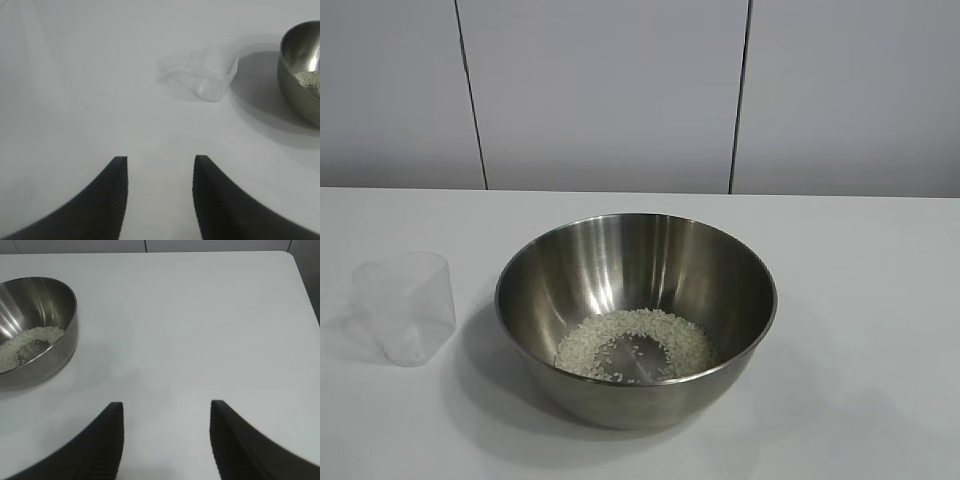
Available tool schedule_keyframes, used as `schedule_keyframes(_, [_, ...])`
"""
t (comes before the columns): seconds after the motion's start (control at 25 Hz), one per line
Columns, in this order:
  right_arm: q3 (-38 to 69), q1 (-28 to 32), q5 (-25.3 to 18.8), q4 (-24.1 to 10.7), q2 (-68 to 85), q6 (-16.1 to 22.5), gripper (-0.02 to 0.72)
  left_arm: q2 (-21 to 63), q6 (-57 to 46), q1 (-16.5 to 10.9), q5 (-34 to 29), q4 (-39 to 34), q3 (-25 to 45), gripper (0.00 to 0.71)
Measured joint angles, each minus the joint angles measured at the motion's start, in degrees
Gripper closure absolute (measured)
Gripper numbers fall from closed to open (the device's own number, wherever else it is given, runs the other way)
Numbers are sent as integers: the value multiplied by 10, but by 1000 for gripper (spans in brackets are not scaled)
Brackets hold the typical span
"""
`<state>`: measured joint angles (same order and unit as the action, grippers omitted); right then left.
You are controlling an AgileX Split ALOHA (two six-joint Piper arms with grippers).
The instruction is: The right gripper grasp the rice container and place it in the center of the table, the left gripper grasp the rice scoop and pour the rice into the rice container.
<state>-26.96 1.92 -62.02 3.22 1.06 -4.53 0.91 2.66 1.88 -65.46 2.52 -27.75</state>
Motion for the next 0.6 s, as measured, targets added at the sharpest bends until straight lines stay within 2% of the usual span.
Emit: schedule_keyframes(0.6, [0, 0, 0, 0, 0, 0, 348, 0, -1, 0, 4, 1, 2, 402])
